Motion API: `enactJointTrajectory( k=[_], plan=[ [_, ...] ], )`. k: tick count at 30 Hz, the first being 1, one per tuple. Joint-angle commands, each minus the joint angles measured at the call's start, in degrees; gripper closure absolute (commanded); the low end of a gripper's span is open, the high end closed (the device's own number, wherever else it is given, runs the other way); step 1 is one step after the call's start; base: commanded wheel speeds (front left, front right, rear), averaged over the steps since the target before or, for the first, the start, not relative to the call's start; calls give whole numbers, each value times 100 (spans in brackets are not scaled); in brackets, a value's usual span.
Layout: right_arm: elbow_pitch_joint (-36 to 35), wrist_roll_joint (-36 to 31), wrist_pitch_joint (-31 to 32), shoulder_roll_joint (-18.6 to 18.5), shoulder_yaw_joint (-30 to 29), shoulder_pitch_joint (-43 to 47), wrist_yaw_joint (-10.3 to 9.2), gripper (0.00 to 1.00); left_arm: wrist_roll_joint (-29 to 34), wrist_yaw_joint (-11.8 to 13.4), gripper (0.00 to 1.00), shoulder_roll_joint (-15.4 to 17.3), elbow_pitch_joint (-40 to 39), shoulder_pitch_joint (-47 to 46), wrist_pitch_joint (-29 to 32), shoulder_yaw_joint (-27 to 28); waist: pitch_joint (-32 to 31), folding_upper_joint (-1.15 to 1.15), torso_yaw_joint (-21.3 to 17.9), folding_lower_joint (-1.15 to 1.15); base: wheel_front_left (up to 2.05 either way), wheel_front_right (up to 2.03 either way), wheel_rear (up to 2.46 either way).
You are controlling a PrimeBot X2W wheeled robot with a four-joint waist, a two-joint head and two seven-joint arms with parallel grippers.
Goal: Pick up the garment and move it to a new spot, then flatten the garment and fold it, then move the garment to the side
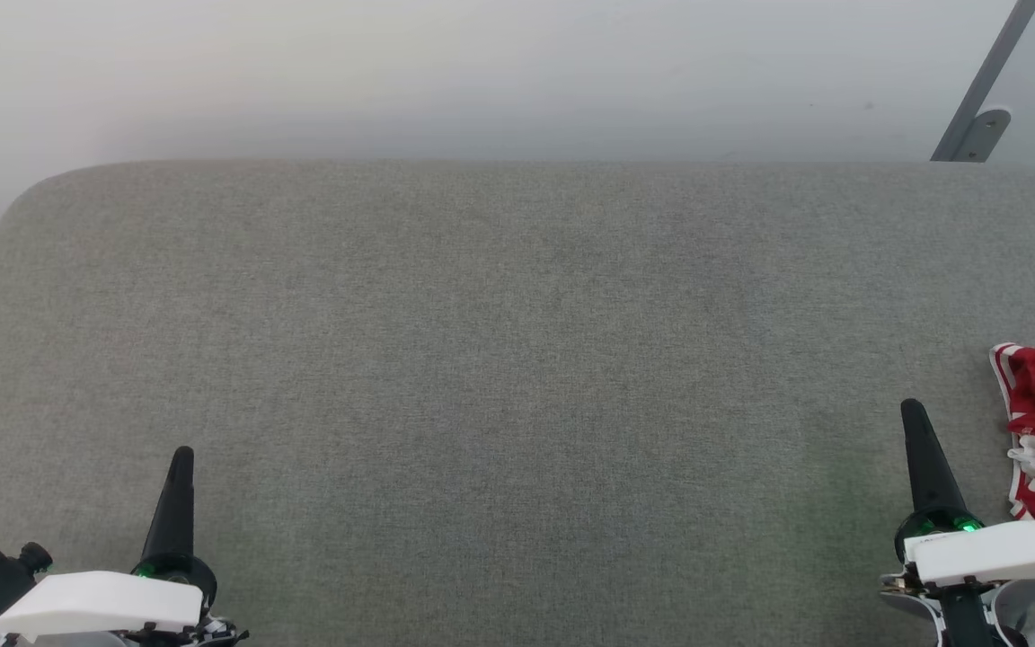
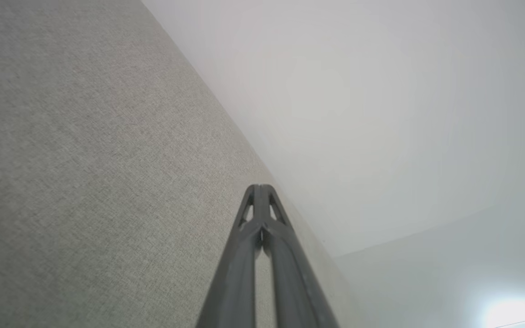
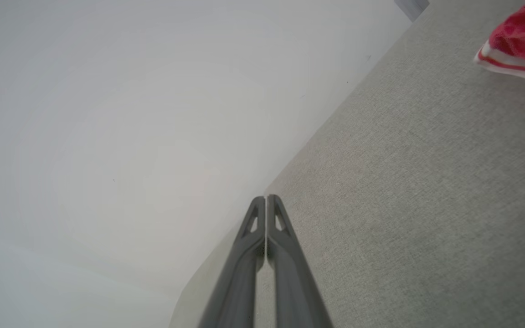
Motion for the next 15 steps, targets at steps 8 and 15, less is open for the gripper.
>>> enactJointTrajectory(
  k=[8, 15],
  plan=[
    [65, 592, 145, -33, 15, -166, -15, 100, -463, 7, 100, -73, 36, -217, 158, 81, -45, 0, -45, 0, 0, 0, 0],
    [132, 926, 220, -33, 15, -199, -17, 100, -721, 8, 100, -142, 85, -278, 250, 110, -76, 0, -76, 0, 0, 0, 0]
  ],
)
